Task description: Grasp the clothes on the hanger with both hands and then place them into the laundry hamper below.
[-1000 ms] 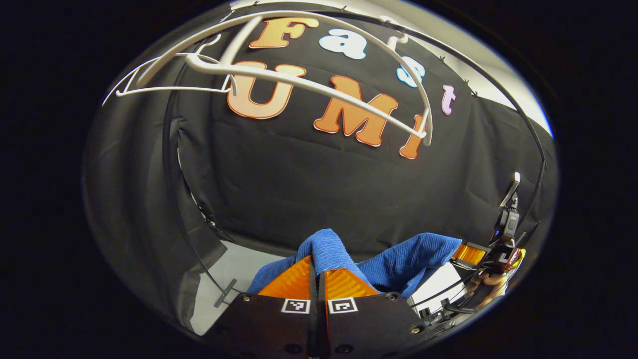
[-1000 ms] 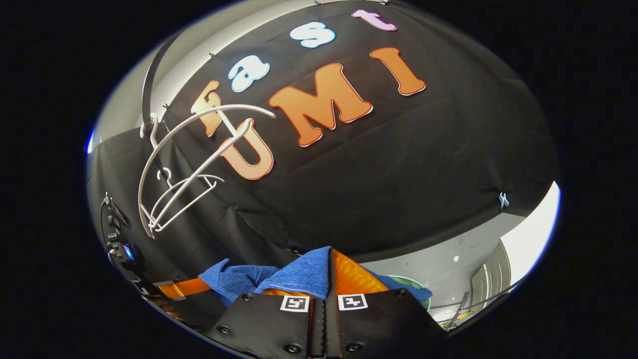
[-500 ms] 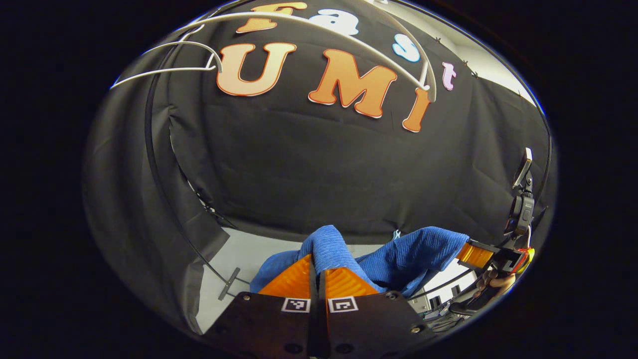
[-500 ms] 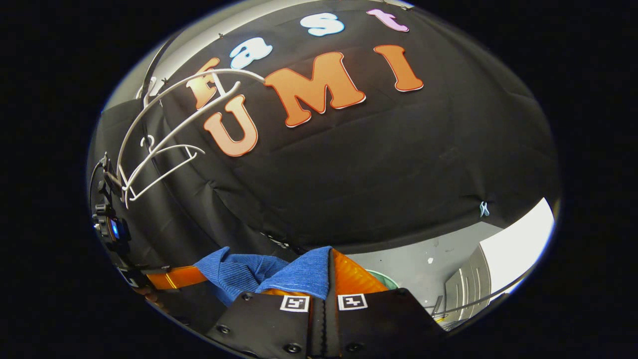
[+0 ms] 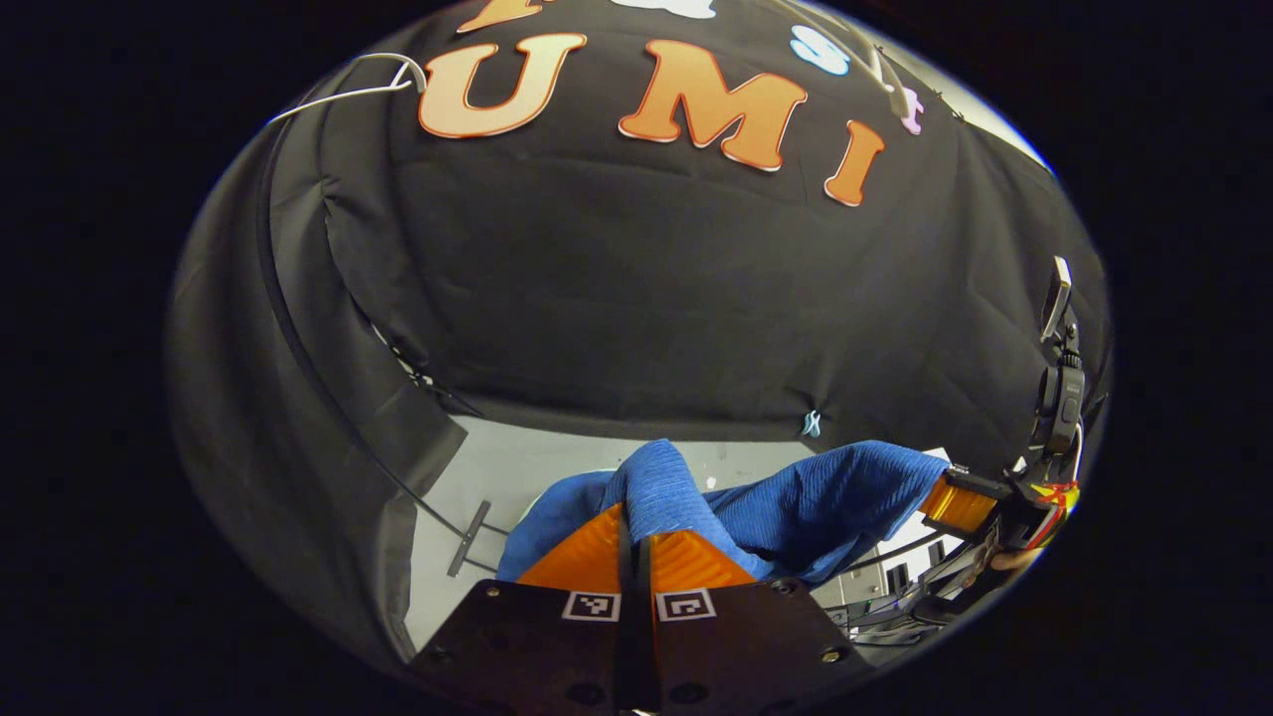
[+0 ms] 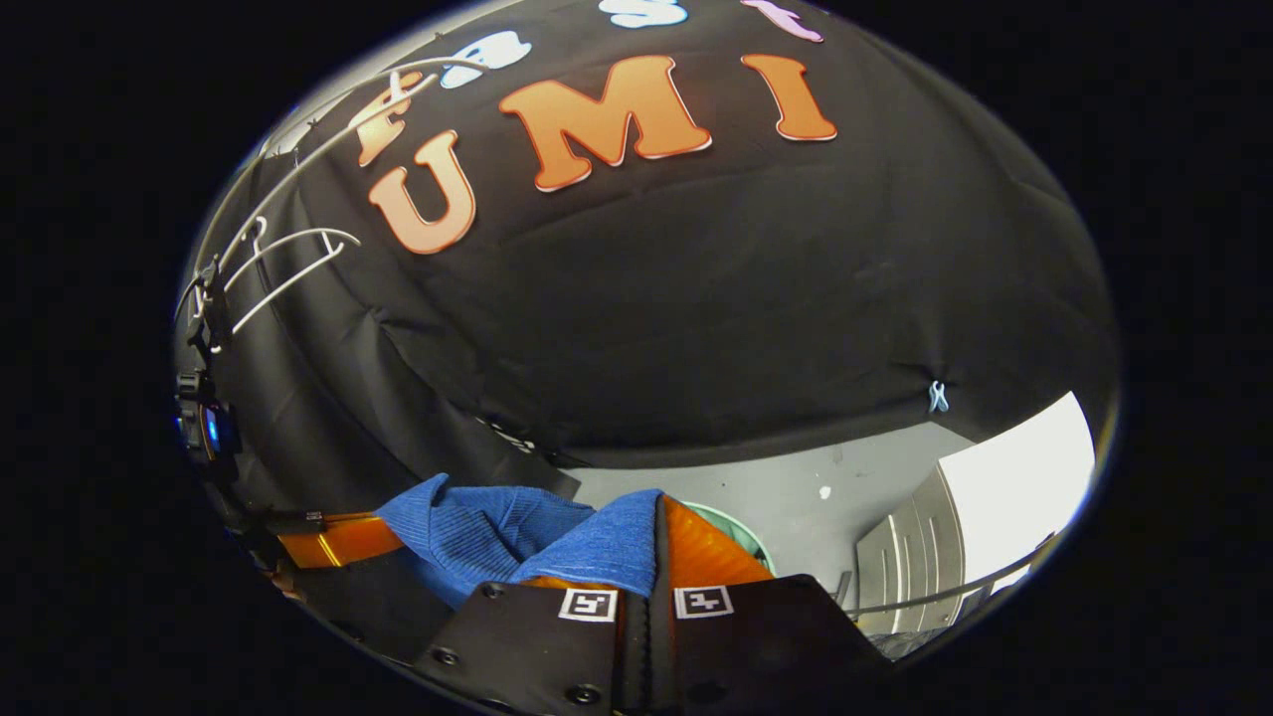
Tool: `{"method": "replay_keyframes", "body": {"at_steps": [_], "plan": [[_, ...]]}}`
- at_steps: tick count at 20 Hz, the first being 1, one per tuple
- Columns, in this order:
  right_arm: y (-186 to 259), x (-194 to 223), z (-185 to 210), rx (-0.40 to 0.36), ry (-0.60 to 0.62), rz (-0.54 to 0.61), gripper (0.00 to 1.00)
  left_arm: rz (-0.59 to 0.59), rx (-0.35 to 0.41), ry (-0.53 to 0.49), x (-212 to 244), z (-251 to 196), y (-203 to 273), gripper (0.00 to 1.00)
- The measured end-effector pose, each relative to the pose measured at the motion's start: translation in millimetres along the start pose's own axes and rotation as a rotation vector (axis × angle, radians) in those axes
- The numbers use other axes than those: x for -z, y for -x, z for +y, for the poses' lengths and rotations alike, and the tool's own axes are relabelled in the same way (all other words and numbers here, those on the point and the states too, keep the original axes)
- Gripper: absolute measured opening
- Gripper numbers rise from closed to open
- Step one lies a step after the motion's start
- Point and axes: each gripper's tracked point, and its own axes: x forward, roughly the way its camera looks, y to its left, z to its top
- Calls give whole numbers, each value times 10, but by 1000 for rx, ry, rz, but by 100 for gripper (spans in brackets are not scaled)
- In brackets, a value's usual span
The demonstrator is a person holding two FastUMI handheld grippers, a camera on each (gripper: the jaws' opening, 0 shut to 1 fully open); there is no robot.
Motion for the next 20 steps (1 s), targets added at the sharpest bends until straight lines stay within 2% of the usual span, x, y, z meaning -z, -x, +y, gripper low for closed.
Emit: {"method": "replay_keyframes", "body": {"at_steps": [7,11,16,19,20], "plan": [[-359,596,-172,99,27,176,8,167,-23,1,504,139,-443,0],[-518,852,-171,123,25,242,8,264,-43,-7,799,245,-541,0],[-607,1130,-144,134,29,305,9,349,-104,-4,981,411,-574,1],[-565,1169,-152,141,40,319,9,370,-96,34,1093,443,-532,7],[-565,1220,-177,152,49,322,11,365,-90,53,1057,447,-514,12]]}}
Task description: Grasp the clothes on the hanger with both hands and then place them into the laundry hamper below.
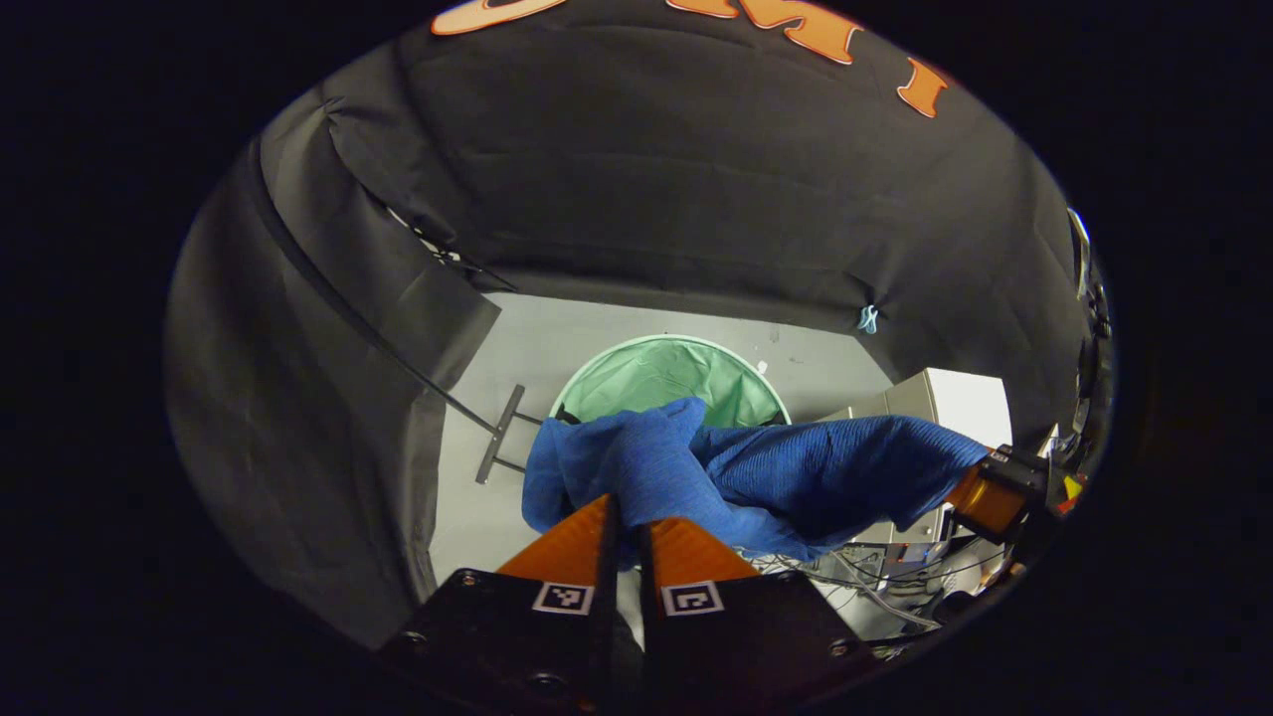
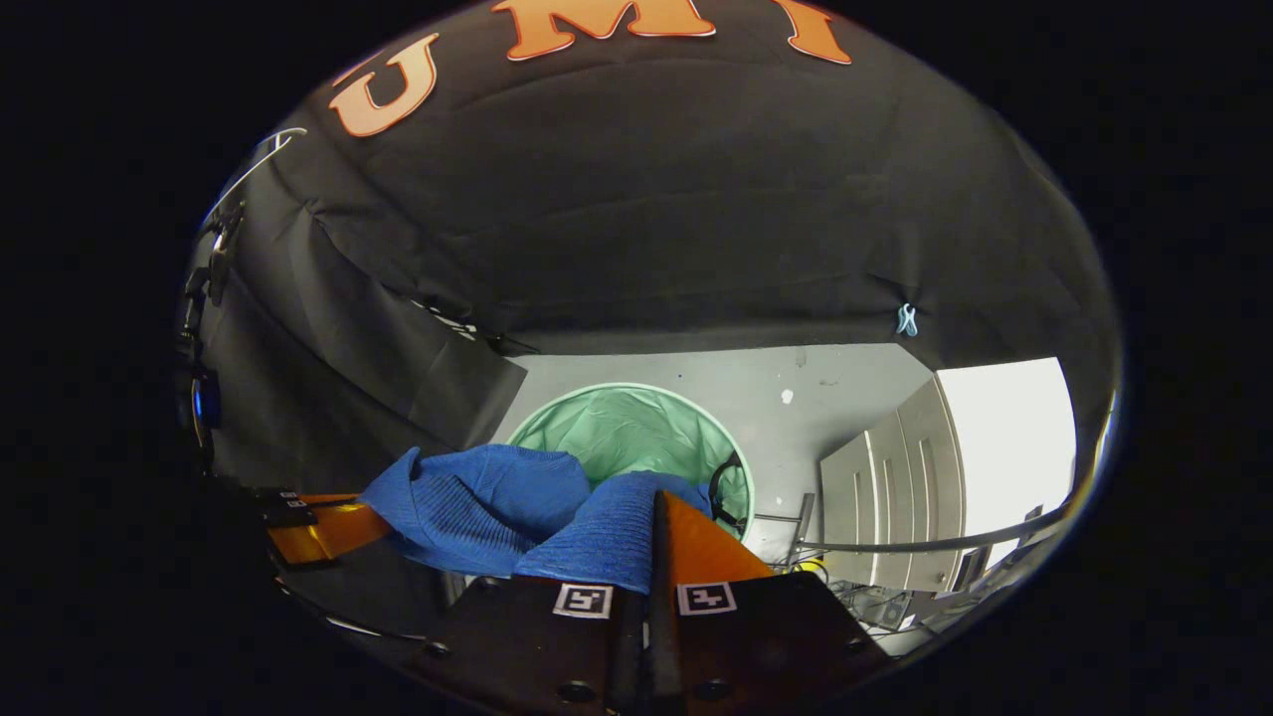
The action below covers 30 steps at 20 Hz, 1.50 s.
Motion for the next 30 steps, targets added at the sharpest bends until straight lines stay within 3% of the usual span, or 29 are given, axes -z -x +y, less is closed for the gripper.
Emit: {"method": "replay_keyframes", "body": {"at_steps": [2,3,4,6,8,9,10,11,12,13,15,16,18,19,30], "plan": [[0,108,12,11,-8,5,11,-16,-1,15,-35,46,44,29],[-4,97,29,6,-18,2,5,-24,-1,13,-21,79,38,40],[29,72,48,-4,-28,-4,46,-29,-7,10,-46,108,50,51],[69,19,15,-1,-32,-22,37,-35,-9,9,-20,113,78,73],[136,-20,20,6,-30,-43,35,-36,-11,12,2,121,128,73],[177,-17,40,8,-31,-48,48,-37,-15,12,44,152,138,74],[224,9,16,8,-31,-56,48,-39,-16,12,68,145,161,75],[273,24,9,12,-33,-62,60,-40,-14,13,105,125,186,77],[288,33,3,8,-37,-64,55,-40,-20,14,88,126,217,87],[326,57,0,10,-40,-68,67,-44,-21,14,109,131,242,90],[408,111,-45,20,-38,-80,78,-58,-27,16,149,151,291,95],[471,91,-50,20,-38,-90,99,-68,-33,14,138,160,338,95],[615,75,-79,27,-40,-116,93,-106,-48,-8,84,169,450,96],[691,63,-84,24,-40,-132,99,-126,-61,-21,87,173,521,96],[1917,-482,-341,46,34,-409,99,-398,-77,-13,-283,-97,1639,97]]}}
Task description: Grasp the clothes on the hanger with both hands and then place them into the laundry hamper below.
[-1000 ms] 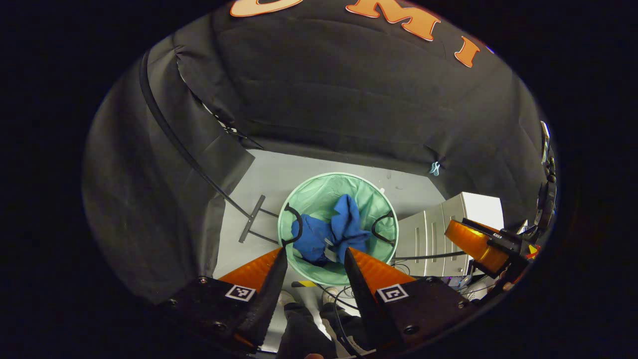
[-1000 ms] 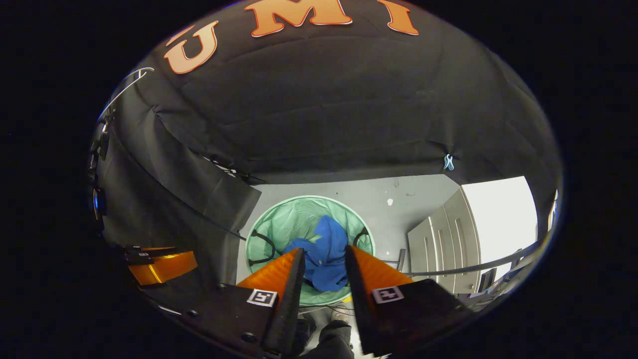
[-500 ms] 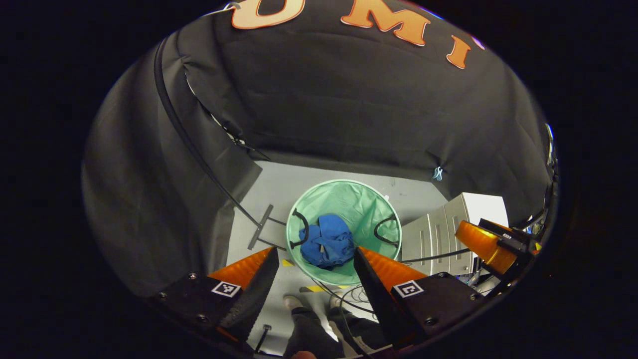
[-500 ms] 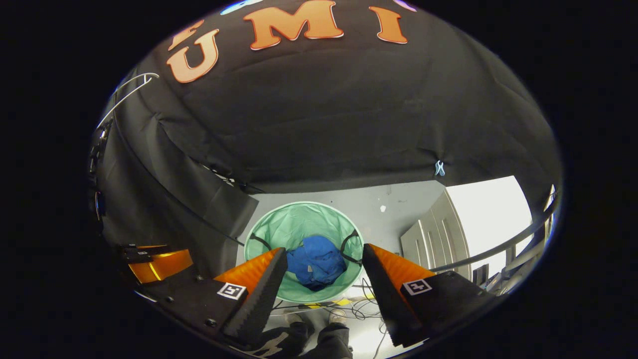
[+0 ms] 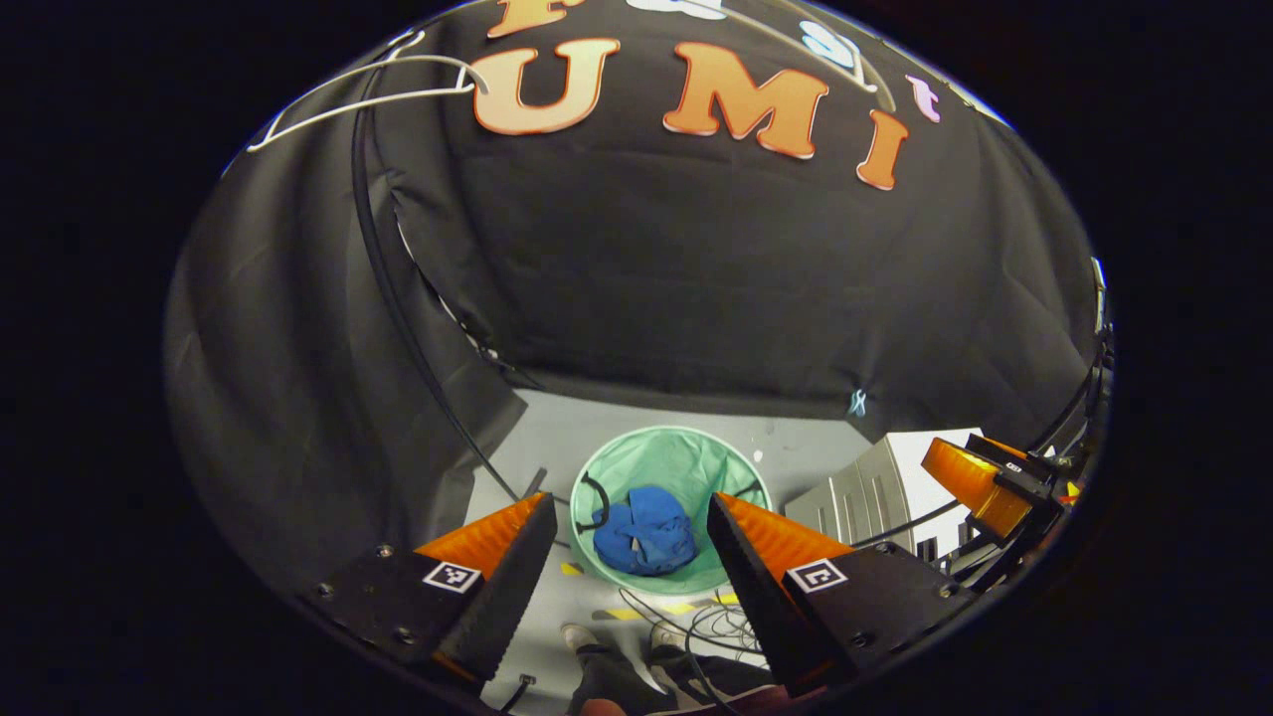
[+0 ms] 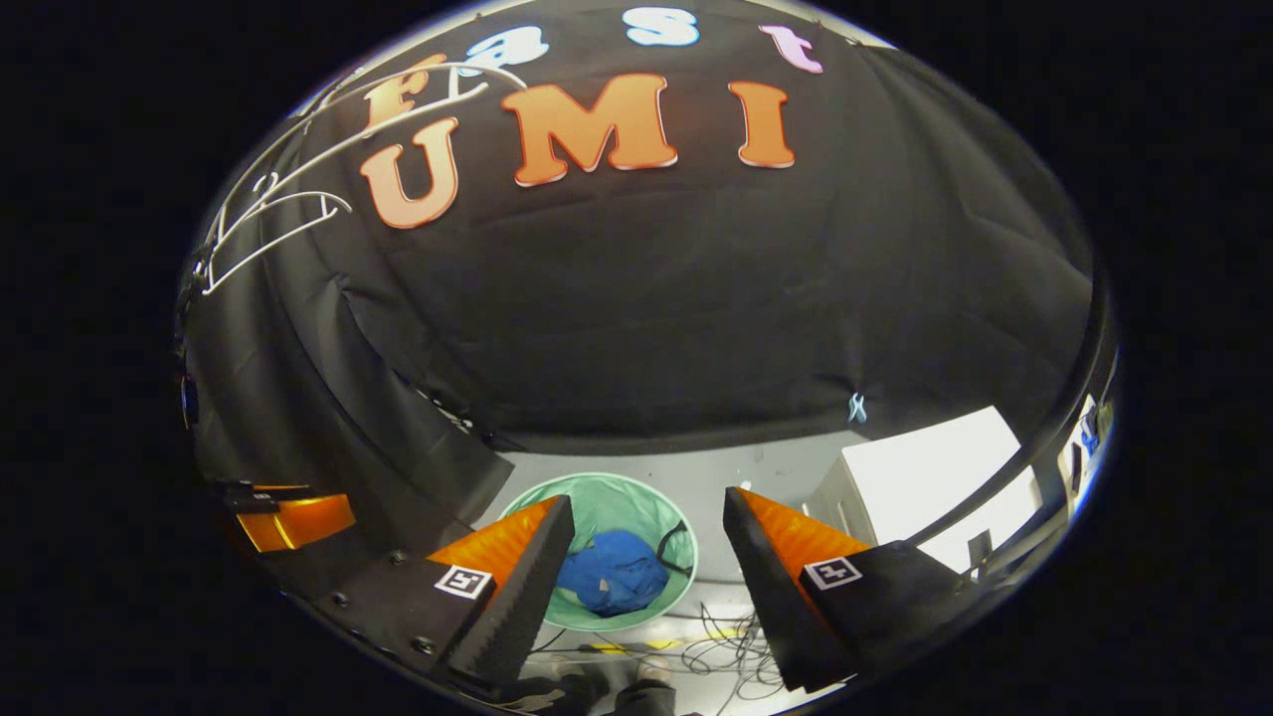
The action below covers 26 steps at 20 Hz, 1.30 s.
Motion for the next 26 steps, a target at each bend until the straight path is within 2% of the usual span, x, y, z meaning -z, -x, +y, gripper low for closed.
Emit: {"method": "replay_keyframes", "body": {"at_steps": [5,10,14,19,26], "plan": [[335,-309,-164,-5,44,-91,98,-105,-23,31,-115,-41,458,97],[648,-645,-190,-38,61,-198,98,-258,-41,42,-528,-92,926,97],[876,-1047,-27,-66,94,-299,98,-361,-42,37,-824,-166,1218,97],[1218,-1540,174,-106,75,-429,98,-513,-34,33,-1185,-205,1626,96],[1647,-1943,244,-83,85,-549,89,-654,-47,28,-1527,-1,2097,94]]}}
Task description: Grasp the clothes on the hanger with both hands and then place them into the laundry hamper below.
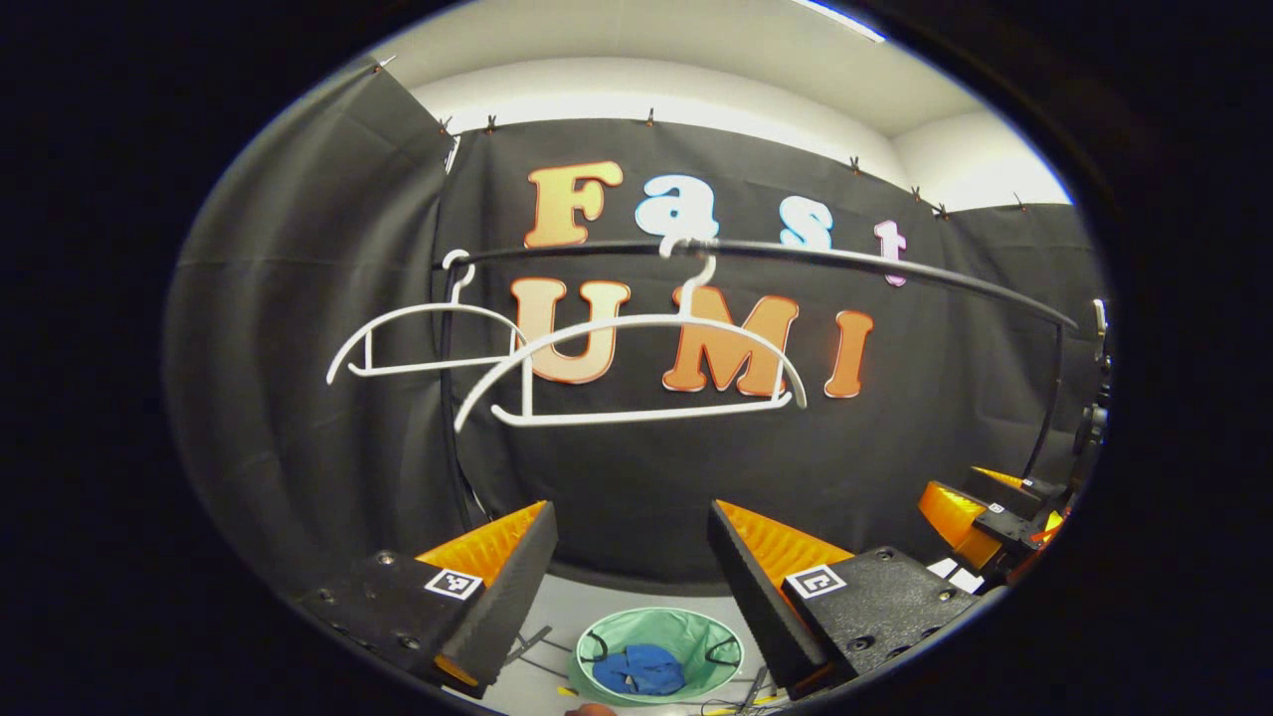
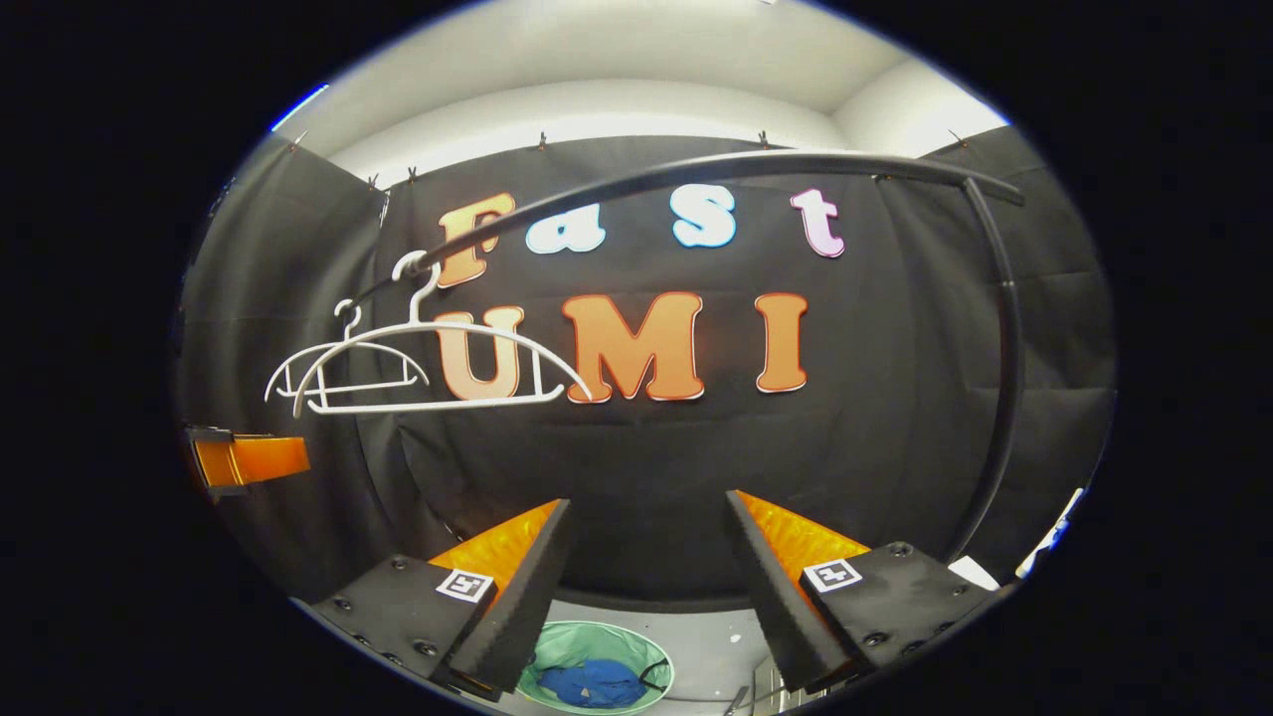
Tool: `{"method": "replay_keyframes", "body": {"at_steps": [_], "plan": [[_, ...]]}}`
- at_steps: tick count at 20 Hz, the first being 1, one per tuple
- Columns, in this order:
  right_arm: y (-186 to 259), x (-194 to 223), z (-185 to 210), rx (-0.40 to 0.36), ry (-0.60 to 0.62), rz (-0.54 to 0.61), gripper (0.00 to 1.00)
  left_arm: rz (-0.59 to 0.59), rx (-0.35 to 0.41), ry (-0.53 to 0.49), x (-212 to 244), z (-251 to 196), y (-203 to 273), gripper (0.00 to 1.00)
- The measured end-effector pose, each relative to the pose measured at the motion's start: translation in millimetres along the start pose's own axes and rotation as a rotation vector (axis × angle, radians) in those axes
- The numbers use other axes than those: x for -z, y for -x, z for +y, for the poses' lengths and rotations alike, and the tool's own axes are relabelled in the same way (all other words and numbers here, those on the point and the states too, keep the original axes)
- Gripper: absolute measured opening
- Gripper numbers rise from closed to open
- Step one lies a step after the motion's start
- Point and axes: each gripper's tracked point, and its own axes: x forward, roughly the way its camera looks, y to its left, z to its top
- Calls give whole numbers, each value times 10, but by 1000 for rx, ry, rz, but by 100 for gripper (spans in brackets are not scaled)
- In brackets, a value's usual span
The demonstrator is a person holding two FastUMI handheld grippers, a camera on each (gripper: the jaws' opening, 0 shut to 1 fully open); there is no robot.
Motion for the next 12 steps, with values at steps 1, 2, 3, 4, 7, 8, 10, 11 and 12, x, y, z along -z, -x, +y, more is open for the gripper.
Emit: {"method": "replay_keyframes", "body": {"at_steps": [1,2,3,4,7,8,10,11,12], "plan": [[30,-37,-1,8,-3,-8,89,-12,-5,-7,-23,46,21,94],[51,-43,-14,21,-4,-10,90,-16,-11,-13,-43,101,33,94],[72,-40,-9,31,-3,-10,92,-11,-13,-15,4,142,61,94],[110,-26,0,38,-2,-7,94,-5,-11,-9,69,173,79,94],[231,-5,2,74,-7,-8,98,5,5,10,121,265,141,94],[293,-3,0,86,-15,-7,100,6,8,9,122,301,169,94],[396,12,28,103,-24,-5,89,-1,12,4,124,361,225,94],[451,20,36,112,-22,-4,89,-3,13,3,131,388,254,94],[496,45,41,121,-18,0,89,2,14,6,130,401,256,94]]}}
